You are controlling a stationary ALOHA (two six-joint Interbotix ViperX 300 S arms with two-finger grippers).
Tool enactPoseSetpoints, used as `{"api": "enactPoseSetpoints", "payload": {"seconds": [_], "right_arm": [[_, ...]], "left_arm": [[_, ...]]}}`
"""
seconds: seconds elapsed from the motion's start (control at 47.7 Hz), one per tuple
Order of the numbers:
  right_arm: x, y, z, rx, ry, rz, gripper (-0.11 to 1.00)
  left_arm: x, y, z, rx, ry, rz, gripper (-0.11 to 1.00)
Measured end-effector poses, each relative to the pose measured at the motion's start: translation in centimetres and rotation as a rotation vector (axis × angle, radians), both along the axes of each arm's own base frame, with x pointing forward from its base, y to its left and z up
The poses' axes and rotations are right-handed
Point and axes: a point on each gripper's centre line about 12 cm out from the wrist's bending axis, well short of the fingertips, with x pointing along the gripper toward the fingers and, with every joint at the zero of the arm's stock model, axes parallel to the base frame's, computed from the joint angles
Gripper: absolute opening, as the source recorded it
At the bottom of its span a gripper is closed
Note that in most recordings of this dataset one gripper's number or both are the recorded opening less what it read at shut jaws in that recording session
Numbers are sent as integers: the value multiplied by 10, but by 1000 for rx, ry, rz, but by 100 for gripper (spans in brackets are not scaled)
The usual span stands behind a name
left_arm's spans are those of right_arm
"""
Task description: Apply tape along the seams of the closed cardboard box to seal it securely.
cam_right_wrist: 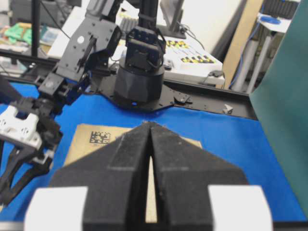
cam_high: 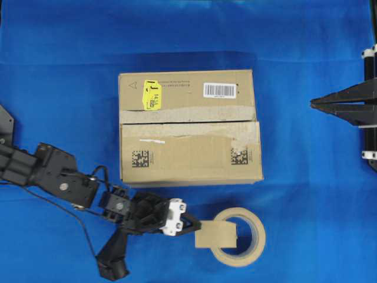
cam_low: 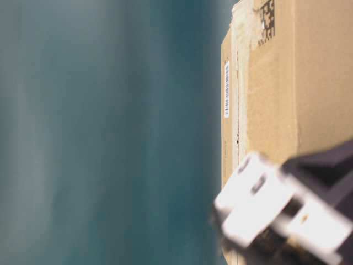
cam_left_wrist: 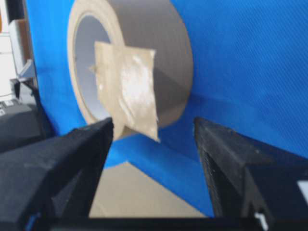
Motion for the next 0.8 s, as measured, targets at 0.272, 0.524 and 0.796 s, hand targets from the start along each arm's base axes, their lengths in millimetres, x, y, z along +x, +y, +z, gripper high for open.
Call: {"api": "enactPoseSetpoints", "payload": {"seconds": [0.272, 0.524, 0.796], "right_arm": [[0, 1, -1, -14, 6, 4, 0], [2, 1, -5, -14, 37, 3, 0], [2, 1, -5, -14, 40, 3, 0]], "left_arm": [[11, -2, 0, -23, -13, 16, 59], [8, -9, 0, -27, -3, 2, 2], [8, -11, 5, -38, -10, 4, 0]]}}
